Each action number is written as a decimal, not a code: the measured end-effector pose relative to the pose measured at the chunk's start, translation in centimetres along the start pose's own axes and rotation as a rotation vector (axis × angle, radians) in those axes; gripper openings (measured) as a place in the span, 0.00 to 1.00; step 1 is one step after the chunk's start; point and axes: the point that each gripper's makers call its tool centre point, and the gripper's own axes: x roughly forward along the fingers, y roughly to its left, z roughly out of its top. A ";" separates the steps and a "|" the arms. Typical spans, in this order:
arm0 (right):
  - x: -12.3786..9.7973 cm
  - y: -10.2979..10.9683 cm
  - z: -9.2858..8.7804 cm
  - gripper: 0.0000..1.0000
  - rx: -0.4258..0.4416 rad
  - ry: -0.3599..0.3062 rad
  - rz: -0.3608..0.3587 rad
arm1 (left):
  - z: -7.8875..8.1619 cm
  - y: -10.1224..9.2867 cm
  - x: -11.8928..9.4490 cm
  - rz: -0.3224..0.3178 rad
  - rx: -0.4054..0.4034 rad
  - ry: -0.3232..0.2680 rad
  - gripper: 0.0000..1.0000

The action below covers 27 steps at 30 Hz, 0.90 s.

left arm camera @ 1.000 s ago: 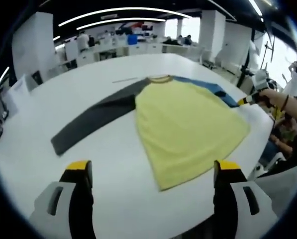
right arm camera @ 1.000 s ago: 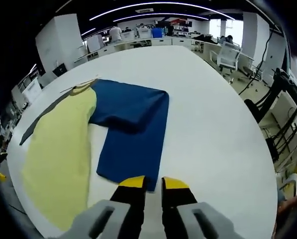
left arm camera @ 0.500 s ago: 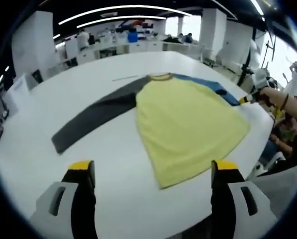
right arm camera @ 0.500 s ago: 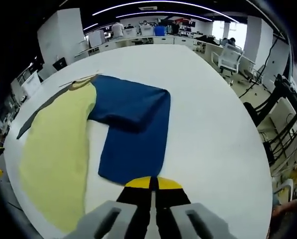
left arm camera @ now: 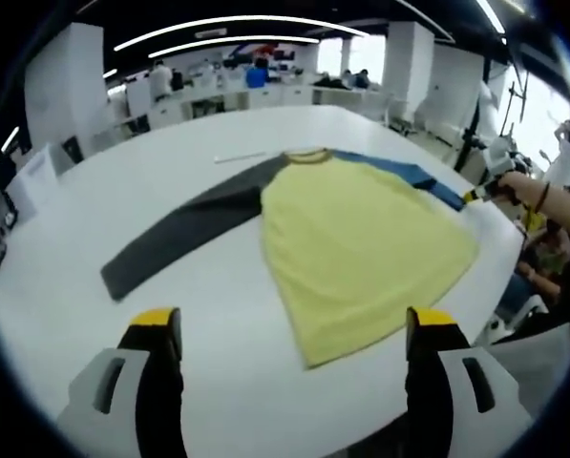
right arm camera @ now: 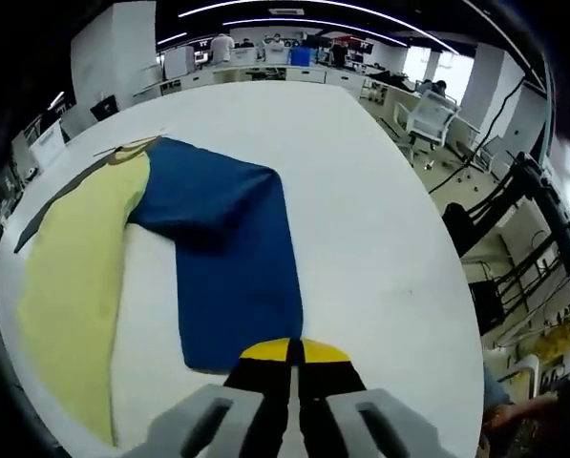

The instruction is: Fold the garment on the visible template until the final outline fits inside the template.

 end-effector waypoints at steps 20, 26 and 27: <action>1.4 -6.1 1.9 0.00 0.022 -0.005 -0.064 | 0.8 0.4 0.2 0.013 0.012 -0.019 0.93; 1.6 -7.1 2.2 0.00 0.040 0.000 -0.068 | 0.8 0.2 0.3 0.009 0.008 -0.014 0.93; 1.7 -7.2 2.2 0.00 0.036 0.002 -0.068 | 0.7 0.2 0.3 0.008 0.009 -0.012 0.93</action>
